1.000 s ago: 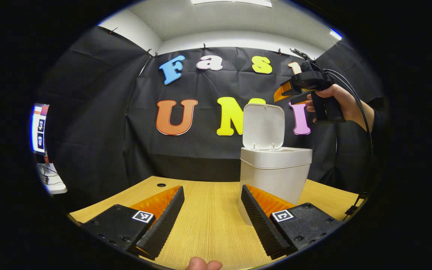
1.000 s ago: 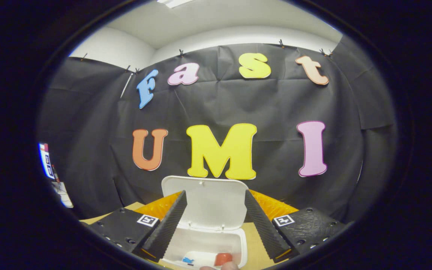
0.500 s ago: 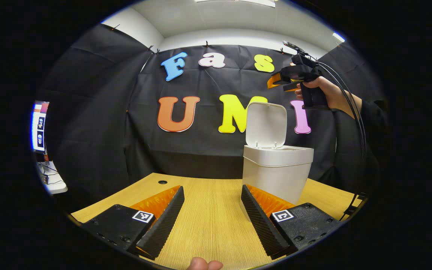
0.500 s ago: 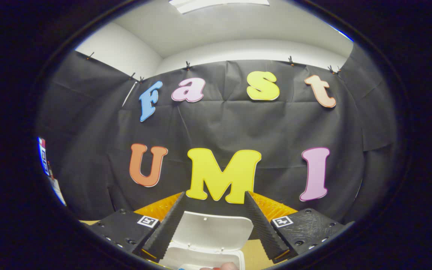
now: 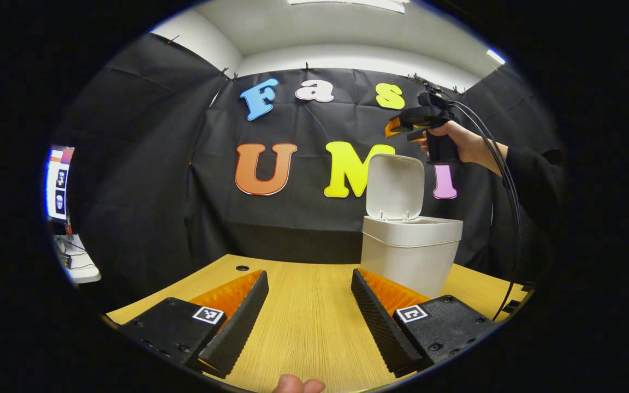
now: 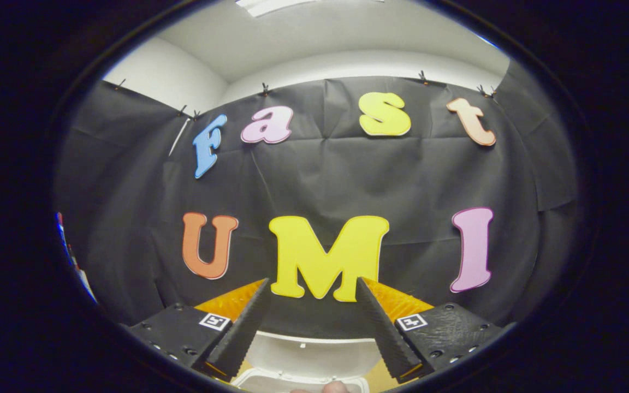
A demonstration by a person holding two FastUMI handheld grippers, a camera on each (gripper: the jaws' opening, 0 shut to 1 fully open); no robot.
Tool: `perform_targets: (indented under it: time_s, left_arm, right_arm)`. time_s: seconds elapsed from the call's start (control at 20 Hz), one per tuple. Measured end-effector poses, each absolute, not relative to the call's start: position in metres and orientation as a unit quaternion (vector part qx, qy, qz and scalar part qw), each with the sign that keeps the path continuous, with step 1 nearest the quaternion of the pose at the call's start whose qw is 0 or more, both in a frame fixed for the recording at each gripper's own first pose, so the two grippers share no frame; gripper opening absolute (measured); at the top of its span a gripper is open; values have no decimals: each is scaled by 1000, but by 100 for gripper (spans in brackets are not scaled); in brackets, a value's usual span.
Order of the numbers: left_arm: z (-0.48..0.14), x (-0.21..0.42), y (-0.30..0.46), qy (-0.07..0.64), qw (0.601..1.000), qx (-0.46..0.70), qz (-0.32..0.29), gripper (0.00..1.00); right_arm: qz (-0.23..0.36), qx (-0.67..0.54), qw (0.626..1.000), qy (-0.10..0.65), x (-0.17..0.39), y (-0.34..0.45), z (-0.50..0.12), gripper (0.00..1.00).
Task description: Press the lid of the desktop garbage bin to open it, pick up the crumpled paper on the desktop and throw it into the bin, then pick up the pop can on the desktop and drop it into the bin, and finally close the garbage bin lid.
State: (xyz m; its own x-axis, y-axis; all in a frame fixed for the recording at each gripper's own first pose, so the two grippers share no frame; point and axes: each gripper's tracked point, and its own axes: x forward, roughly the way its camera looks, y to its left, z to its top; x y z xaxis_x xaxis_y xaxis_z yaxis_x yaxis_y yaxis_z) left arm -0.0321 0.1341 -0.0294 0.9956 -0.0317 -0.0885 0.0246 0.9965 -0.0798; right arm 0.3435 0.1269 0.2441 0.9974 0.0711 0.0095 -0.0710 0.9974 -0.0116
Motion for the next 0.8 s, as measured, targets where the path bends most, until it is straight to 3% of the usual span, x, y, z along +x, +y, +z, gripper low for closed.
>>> perform_targets:
  time_s: [0.4,0.45,0.8]
  left_arm:
    - [-29,-30,137,44,998,-38,-9,98]
    - [-30,-30,136,46,998,-38,-11,98]
    - [-36,-27,139,52,998,-31,-3,98]
  right_arm:
    - [47,-12,996,72,355,147,197,92]
    - [46,-20,995,81,356,148,189,96]
    - [60,14,993,102,337,150,171,96]
